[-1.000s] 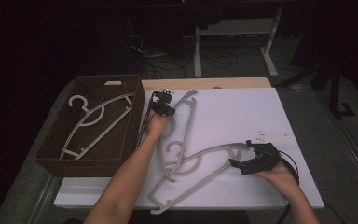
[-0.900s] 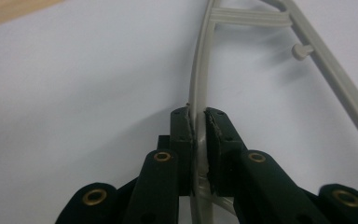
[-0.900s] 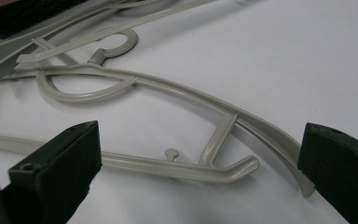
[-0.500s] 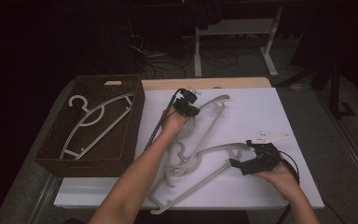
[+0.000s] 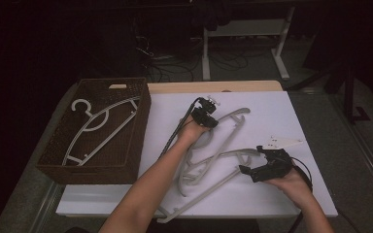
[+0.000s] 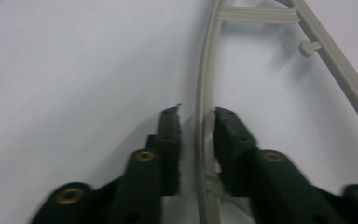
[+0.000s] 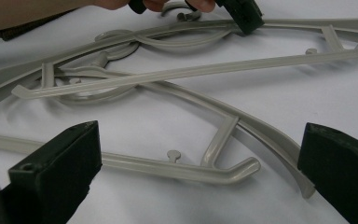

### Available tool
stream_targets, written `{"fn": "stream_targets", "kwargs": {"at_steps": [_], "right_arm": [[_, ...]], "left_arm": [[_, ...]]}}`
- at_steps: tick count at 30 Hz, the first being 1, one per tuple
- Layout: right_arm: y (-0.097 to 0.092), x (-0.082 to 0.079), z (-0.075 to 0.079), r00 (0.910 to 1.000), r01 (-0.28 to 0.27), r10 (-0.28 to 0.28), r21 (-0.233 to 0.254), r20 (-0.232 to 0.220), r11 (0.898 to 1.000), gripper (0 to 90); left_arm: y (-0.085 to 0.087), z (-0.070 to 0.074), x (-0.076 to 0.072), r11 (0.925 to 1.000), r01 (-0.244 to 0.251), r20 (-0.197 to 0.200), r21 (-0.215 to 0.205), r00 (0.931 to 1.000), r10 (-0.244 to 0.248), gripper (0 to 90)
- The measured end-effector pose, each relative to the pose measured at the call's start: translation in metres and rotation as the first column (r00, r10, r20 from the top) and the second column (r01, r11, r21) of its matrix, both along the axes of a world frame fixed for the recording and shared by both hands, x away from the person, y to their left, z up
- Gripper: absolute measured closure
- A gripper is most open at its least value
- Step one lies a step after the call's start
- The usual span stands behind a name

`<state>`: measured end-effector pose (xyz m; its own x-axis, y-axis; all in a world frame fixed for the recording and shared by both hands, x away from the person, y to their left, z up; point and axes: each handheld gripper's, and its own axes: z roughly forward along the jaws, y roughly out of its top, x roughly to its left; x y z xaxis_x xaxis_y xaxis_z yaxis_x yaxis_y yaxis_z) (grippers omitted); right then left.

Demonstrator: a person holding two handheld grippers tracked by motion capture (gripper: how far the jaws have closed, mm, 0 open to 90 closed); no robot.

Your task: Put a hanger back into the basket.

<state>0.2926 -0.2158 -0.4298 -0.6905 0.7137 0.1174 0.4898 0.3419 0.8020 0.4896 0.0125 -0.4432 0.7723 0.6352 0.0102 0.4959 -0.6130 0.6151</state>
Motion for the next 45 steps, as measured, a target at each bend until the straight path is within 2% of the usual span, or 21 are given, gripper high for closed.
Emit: {"fn": "stream_targets", "kwargs": {"at_steps": [2,6,8,9,10,12,15,17,20,21,24,31,33,36,38,39,45], "right_arm": [[0.000,0.000,0.000,1.0000,0.000,0.000,-0.001,0.000,1.000,0.0],[0.001,0.000,-0.001,1.0000,0.002,-0.002,-0.005,-0.002,1.000,0.0],[0.001,0.001,-0.001,1.0000,0.003,-0.003,-0.005,-0.004,1.000,0.0],[0.002,0.001,-0.001,1.0000,0.001,-0.001,-0.010,-0.003,1.000,0.0],[0.002,0.001,-0.001,1.0000,0.001,-0.001,-0.010,-0.003,1.000,0.0],[0.003,0.001,-0.002,1.0000,-0.002,0.002,-0.016,-0.002,1.000,0.0],[0.003,0.001,-0.002,1.0000,0.000,0.000,-0.017,-0.001,1.000,0.0],[0.002,0.001,-0.002,1.0000,0.003,-0.003,-0.016,-0.003,1.000,0.0],[0.002,0.001,-0.002,1.0000,0.005,-0.006,-0.015,-0.005,1.000,0.0],[0.002,0.002,-0.002,1.0000,0.006,-0.006,-0.017,-0.006,1.000,0.0],[0.002,0.002,-0.002,1.0000,0.007,-0.007,-0.019,-0.006,1.000,0.0],[0.003,0.001,-0.002,0.9999,0.010,-0.010,-0.026,-0.006,1.000,0.0],[0.003,0.001,-0.002,0.9999,0.010,-0.010,-0.027,-0.006,1.000,0.0],[0.003,0.001,-0.003,0.9999,0.010,-0.010,-0.032,-0.006,0.999,0.0],[0.003,0.001,-0.003,0.9999,0.012,-0.012,-0.033,-0.007,0.999,0.0],[0.003,0.001,-0.003,0.9999,0.013,-0.014,-0.036,-0.009,0.999,0.0],[0.002,0.002,-0.004,0.9998,0.017,-0.017,-0.036,-0.011,0.999,0.0]], "left_arm": [[0.008,0.007,-0.002,0.9998,-0.011,0.006,-0.014,0.9999,0.011,58.4],[0.031,0.025,-0.012,0.9951,-0.050,0.008,-0.085,0.9987,0.051,46.8],[0.042,0.032,-0.018,0.9935,-0.057,-0.010,-0.099,0.9984,0.056,42.2],[0.052,0.039,-0.026,0.9917,-0.057,-0.018,-0.115,0.9983,0.055,38.6],[0.052,0.039,-0.026,0.9917,-0.057,-0.018,-0.115,0.9983,0.055,37.2],[0.059,0.044,-0.034,0.9886,-0.047,-0.024,-0.143,0.9988,0.044,35.3],[0.069,0.049,-0.045,0.9881,-0.036,-0.027,-0.149,0.9991,0.032,32.5],[0.075,0.051,-0.053,0.9843,-0.035,-0.041,-0.173,0.9988,0.028,31.0],[0.083,0.052,-0.067,0.9823,-0.019,-0.045,-0.186,0.9989,0.011,28.4],[0.088,0.050,-0.075,0.9819,-0.010,-0.047,-0.189,0.9989,0.002,26.5],[0.093,0.046,-0.084,0.9826,-0.009,-0.048,-0.186,0.9988,0.001,25.9],[0.101,0.023,-0.104,0.9853,-0.004,-0.052,-0.171,0.9986,-0.005,27.7],[0.100,0.018,-0.106,0.9903,0.004,-0.057,-0.139,0.9983,-0.012,28.8],[0.099,0.013,-0.109,0.9893,0.005,-0.052,-0.146,0.9986,-0.013,35.0],[0.098,0.011,-0.110,0.9909,0.009,-0.048,-0.134,0.9987,-0.015,37.8],[0.094,0.006,-0.110,0.9945,0.017,-0.039,-0.103,0.9990,-0.021,39.4],[0.085,-0.004,-0.108,0.9979,0.027,-0.026,-0.059,0.9992,-0.029,43.8]]}}
